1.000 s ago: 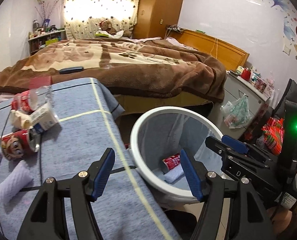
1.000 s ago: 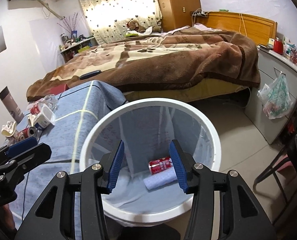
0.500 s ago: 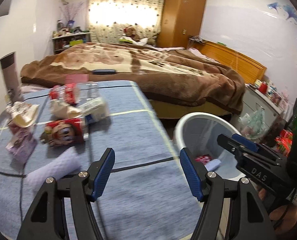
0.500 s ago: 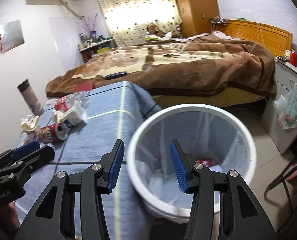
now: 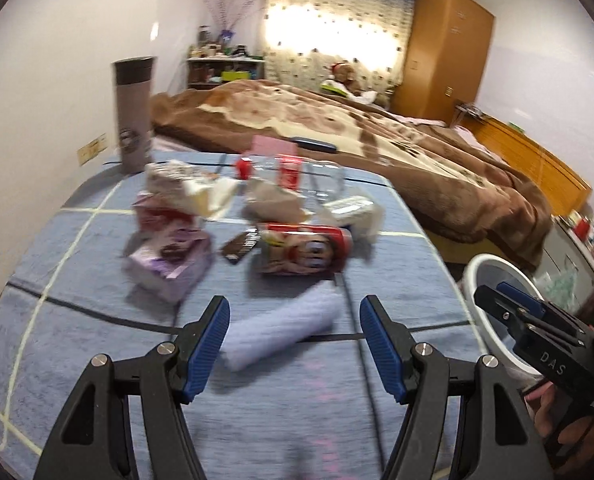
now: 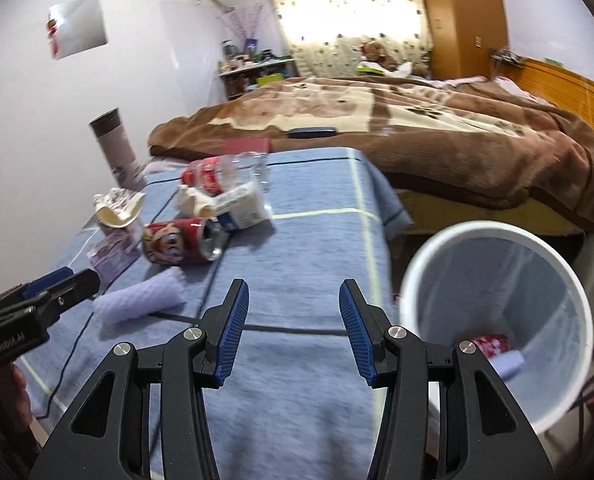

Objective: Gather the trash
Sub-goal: 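Move both grippers back over the trash on the table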

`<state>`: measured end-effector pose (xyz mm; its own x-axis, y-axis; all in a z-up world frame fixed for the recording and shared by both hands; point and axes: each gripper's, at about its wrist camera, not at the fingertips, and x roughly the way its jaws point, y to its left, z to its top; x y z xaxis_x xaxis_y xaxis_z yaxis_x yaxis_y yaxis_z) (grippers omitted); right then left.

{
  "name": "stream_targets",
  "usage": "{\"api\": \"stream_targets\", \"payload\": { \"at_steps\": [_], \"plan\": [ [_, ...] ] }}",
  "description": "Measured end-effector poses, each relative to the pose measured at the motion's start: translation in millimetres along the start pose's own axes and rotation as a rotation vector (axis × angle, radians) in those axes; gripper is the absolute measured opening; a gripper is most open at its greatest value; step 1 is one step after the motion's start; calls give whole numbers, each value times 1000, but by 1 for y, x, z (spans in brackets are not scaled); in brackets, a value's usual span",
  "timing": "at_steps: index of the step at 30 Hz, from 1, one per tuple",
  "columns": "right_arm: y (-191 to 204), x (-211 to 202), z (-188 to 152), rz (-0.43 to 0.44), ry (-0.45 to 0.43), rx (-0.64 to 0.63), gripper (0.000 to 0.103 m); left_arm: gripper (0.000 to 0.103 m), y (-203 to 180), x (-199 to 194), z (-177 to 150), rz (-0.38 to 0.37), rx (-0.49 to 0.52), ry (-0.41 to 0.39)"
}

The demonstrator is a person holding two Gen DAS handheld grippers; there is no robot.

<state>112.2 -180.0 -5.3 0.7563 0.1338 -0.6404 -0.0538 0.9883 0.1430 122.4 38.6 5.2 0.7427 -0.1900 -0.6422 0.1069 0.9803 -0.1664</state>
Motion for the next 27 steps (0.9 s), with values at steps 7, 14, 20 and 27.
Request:
{"api": "stream_targets", "payload": {
  "at_steps": [7, 14, 20, 27],
  "plan": [
    [35, 20, 14, 51, 27, -117, 49, 70, 41, 1, 7, 63, -24, -2],
    [64, 45, 33, 101, 51, -236, 49, 71, 71, 23, 15, 100, -9, 38],
    [83, 70, 44, 162, 69, -309, 50, 71, 89, 45, 22, 76, -17, 87],
    [89, 99, 54, 271, 132, -281, 54, 73, 95, 63, 29, 45, -2, 122]
  ]
}}
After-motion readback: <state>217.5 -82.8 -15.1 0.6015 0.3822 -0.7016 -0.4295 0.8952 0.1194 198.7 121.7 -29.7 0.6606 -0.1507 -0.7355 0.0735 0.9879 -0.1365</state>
